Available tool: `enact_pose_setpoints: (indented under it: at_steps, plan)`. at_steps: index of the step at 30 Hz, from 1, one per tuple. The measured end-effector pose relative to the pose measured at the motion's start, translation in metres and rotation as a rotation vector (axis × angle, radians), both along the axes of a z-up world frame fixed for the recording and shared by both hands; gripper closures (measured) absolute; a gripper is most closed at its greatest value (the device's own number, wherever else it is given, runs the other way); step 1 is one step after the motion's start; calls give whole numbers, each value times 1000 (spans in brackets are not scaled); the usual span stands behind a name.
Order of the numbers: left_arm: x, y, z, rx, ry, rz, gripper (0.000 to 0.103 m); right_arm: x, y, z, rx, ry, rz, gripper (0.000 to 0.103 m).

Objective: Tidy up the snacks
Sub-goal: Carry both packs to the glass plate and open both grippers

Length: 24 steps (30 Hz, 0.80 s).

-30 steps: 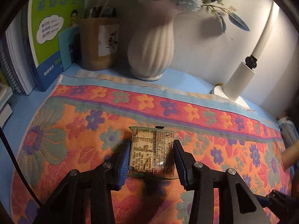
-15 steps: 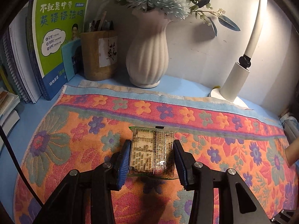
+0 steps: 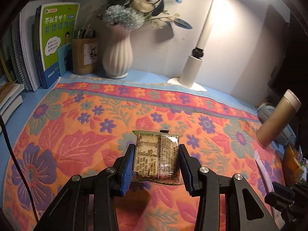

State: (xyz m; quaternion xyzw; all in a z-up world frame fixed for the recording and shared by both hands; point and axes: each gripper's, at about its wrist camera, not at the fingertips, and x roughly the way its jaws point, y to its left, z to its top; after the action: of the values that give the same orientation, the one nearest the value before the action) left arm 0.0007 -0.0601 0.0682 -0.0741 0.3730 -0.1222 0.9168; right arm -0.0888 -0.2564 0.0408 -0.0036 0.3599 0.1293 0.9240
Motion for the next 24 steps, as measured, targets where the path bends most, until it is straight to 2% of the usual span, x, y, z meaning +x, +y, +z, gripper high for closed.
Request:
enact_pose_setpoints:
  at_steps: [8, 15, 20, 24]
  plan:
    - [-45, -81, 59, -10, -109, -178, 61, -45, -62, 41, 47, -95, -124, 83]
    - [-93, -190, 99, 11, -203, -425, 61, -90, -154, 68, 162, -158, -302, 83]
    - [-114, -268, 112, -9, -191, -574, 61, -133, -222, 77, 170, -230, -455, 83]
    - [-124, -323, 111, 7, -182, -649, 61, -156, -274, 68, 206, -247, -551, 83]
